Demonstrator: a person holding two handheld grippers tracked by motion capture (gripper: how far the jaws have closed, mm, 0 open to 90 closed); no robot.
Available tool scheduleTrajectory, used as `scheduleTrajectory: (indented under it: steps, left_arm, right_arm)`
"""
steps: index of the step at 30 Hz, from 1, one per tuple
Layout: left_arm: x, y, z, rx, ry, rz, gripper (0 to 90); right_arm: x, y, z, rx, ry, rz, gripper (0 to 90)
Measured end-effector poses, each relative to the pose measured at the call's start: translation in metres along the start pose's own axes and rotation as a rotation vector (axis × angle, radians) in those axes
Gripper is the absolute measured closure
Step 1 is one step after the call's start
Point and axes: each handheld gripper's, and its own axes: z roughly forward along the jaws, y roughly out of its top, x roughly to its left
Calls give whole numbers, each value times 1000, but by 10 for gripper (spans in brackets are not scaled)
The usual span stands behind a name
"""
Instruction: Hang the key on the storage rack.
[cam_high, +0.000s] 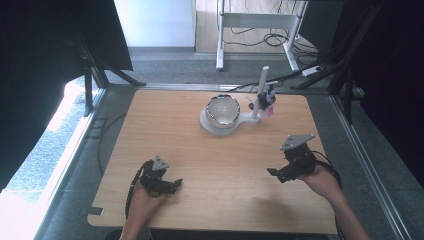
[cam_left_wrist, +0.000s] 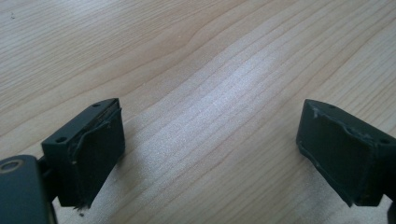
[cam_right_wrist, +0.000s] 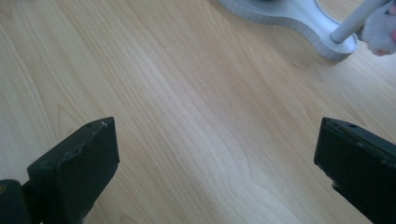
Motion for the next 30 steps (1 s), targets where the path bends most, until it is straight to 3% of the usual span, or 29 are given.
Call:
scheduleTrajectory:
  steps: [18, 30]
  left_arm:
    - [0, 0, 0, -1, 0, -1, 77]
    - [0, 0, 0, -1, 0, -1, 77]
  right_arm:
    - [30, -11, 24, -32, 16, -16, 3]
    - [47, -33, 60, -35, 28, 13, 0]
